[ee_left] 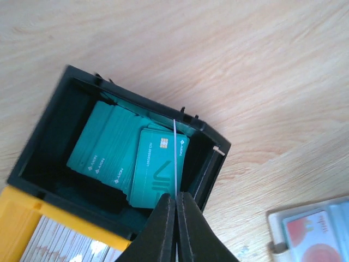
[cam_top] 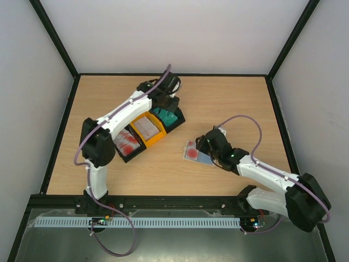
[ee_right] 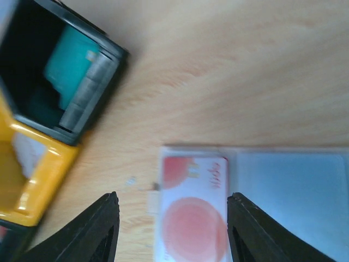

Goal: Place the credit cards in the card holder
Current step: Pick up the credit card from the storage box.

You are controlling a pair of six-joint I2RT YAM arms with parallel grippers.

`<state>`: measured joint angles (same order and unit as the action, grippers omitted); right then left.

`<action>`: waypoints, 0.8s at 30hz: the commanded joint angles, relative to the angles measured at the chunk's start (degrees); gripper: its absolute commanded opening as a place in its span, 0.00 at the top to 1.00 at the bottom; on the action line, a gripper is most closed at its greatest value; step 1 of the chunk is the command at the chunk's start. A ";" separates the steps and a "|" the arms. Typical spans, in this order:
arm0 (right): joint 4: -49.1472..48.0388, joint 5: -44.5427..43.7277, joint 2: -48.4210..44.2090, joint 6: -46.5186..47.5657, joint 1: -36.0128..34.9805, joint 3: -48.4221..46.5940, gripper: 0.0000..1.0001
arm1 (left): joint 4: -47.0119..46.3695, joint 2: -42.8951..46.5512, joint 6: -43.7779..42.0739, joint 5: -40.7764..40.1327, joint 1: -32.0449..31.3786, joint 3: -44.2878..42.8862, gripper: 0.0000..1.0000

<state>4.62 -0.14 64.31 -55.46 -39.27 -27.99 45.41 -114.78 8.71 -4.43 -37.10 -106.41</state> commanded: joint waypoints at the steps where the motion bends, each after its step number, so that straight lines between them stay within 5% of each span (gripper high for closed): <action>1: 0.50 -1.24 -4.89 3.42 0.89 -4.60 0.45 | -1.76 6.45 5.35 -1.99 -0.16 2.36 0.98; 6: -6.38 7.79 -8.83 5.16 1.47 -6.55 0.43 | -5.27 14.20 11.07 2.31 0.37 6.28 0.98; 15: -28.07 21.62 -11.76 -4.68 1.47 -4.75 0.30 | -20.32 31.44 25.51 24.80 1.95 19.39 0.98; 24: -35.24 29.32 -11.97 -10.12 1.54 -7.86 0.30 | -37.78 41.08 41.92 40.06 1.88 31.52 0.98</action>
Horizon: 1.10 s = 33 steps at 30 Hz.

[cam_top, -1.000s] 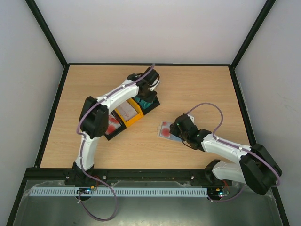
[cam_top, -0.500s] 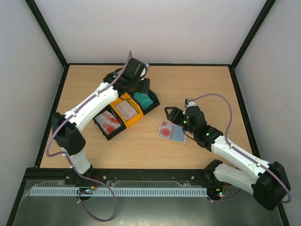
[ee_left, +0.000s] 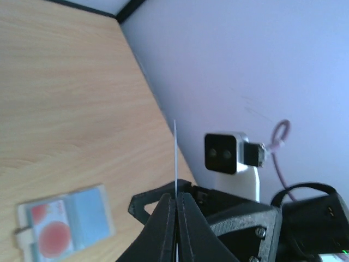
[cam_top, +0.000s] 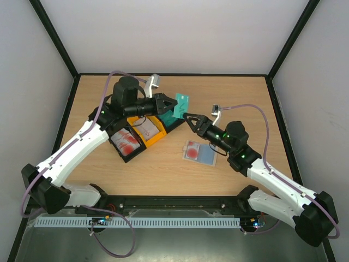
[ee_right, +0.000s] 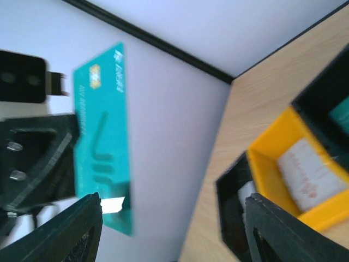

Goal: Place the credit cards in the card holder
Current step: Pick up the credit card from the storage box.

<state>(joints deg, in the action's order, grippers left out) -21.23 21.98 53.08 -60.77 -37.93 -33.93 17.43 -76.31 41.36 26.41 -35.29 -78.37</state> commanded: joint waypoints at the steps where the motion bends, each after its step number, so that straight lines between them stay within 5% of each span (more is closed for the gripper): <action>1: -11.47 8.92 -0.64 -6.42 0.18 -1.78 0.32 | -11.07 3.14 10.57 10.09 0.00 4.20 0.98; 7: -16.65 11.24 -0.80 -11.98 0.18 -0.30 0.53 | -15.75 5.69 15.00 12.87 -0.25 7.37 0.98; 14: -17.20 7.45 -2.18 -12.97 0.19 1.46 0.97 | -17.06 6.55 15.93 14.70 -0.59 9.55 0.94; 18: -17.27 6.84 -1.88 -13.59 0.20 1.39 0.98 | -17.56 6.31 15.35 16.15 -1.37 10.39 0.77; 21: -17.71 6.68 -1.71 -14.12 0.21 1.55 0.98 | -17.56 6.37 14.68 16.47 -1.86 10.83 0.75; 31: -19.43 6.06 -2.47 -17.39 0.20 4.51 0.97 | -20.32 7.01 15.05 16.66 -2.50 14.35 0.97; 33: -15.98 5.43 -3.35 -16.01 0.22 4.70 0.78 | -19.78 7.33 14.01 15.11 -2.50 14.88 0.98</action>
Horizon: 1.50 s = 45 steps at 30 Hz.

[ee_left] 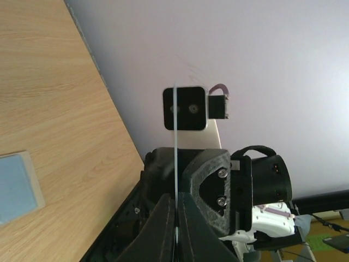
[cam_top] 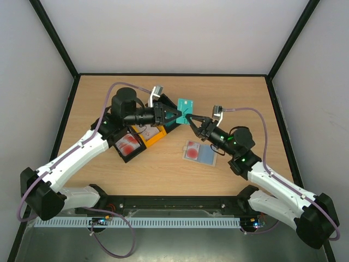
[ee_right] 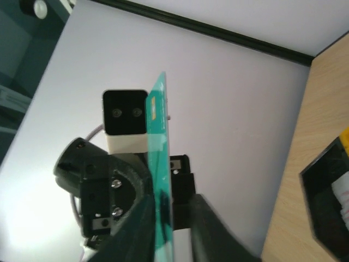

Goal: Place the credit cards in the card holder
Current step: Pick up the credit card from the storage box, then insert the credit card into the card holder.

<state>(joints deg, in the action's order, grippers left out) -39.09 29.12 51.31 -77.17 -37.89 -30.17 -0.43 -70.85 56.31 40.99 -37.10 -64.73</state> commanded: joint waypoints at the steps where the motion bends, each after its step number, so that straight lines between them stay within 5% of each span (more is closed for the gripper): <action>1: 4.65 -1.77 -1.99 1.80 0.18 0.73 0.68 | -0.77 2.00 -2.04 -0.81 -0.69 1.37 0.98; 5: 20.24 -7.05 -6.90 8.08 0.13 0.78 0.45 | 6.46 2.04 -7.91 -8.47 -0.69 1.98 0.98; 11: 40.16 -17.90 -17.21 11.64 0.18 6.12 0.30 | 11.23 1.81 -16.39 -18.45 -1.94 5.85 0.98; 17: 62.67 -30.06 -20.73 13.58 0.19 5.56 0.28 | 10.11 -0.54 -19.30 -24.03 -6.10 9.67 0.98; 22: 74.04 -40.19 -18.22 16.00 0.18 1.02 0.27 | -0.05 -1.86 -16.03 -25.71 -13.25 14.94 0.98; 31: 75.05 -45.65 -7.44 20.20 0.18 -2.92 0.23 | -9.17 -9.43 -11.60 -24.12 -18.50 16.41 0.98; 45: 68.45 -30.45 3.65 24.50 0.18 2.46 0.37 | -8.18 -25.62 -12.14 -23.78 -18.04 9.06 0.98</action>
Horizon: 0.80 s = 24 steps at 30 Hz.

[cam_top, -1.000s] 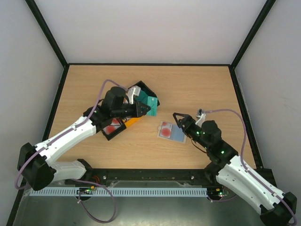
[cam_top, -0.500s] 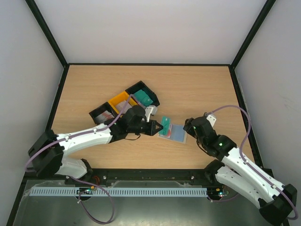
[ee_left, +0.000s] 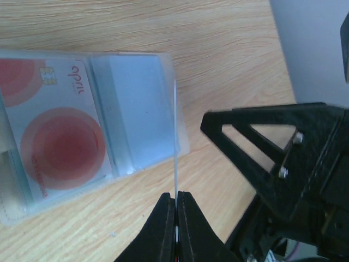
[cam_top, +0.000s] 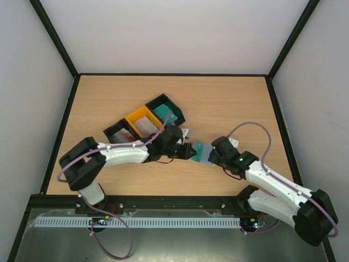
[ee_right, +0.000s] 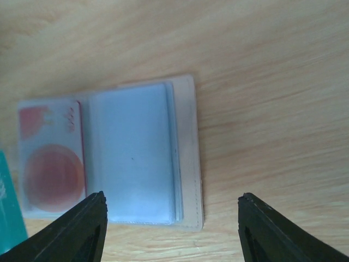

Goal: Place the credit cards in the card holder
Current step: Insert the credit card into the card holder.

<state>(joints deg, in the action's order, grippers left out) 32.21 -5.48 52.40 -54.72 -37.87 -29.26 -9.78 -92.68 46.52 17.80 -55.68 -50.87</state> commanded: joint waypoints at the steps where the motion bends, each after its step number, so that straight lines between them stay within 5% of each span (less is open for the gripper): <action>1: -3.45 4.45 3.49 2.43 0.16 1.57 0.38 | 3.34 -5.03 -3.34 -1.23 1.14 -6.95 0.98; 24: -6.82 0.79 16.71 5.51 0.16 2.71 0.53 | -3.35 -16.50 2.23 3.66 5.41 -7.65 0.98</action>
<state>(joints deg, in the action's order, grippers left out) 24.69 -2.46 68.47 -49.56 -37.87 -27.46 -9.28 -107.98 46.33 20.80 -51.27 -59.07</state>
